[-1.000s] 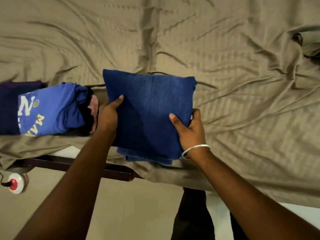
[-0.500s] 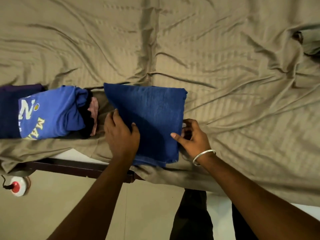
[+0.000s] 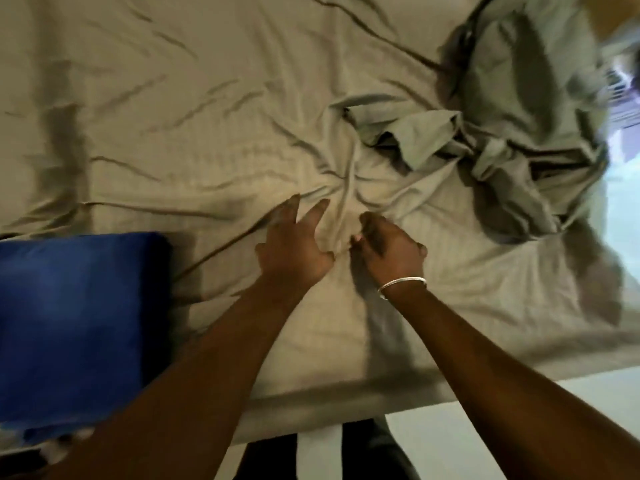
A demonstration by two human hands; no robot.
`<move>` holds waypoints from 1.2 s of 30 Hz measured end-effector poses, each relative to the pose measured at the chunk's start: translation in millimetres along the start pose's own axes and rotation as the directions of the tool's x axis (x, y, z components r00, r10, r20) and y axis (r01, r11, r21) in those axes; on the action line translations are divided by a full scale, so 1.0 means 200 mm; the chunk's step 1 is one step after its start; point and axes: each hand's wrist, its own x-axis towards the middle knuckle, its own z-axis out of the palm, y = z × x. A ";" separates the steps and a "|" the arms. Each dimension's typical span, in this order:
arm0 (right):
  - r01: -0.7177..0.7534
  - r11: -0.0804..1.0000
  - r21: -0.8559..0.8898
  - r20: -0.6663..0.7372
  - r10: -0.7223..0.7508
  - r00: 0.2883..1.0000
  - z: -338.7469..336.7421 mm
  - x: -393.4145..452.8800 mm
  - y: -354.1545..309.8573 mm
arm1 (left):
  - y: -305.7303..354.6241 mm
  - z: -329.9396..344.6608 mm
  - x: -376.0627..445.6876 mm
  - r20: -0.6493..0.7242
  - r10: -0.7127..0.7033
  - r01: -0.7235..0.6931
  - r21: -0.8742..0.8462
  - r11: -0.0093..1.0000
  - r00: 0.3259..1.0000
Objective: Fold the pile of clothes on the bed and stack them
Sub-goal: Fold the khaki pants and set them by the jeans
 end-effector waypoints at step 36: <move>0.035 0.997 -0.073 -0.059 -0.040 0.997 -0.81 0.34 0.40 | 0.40 0.38 0.24 0.050 -0.401 0.379 0.237 0.894 0.915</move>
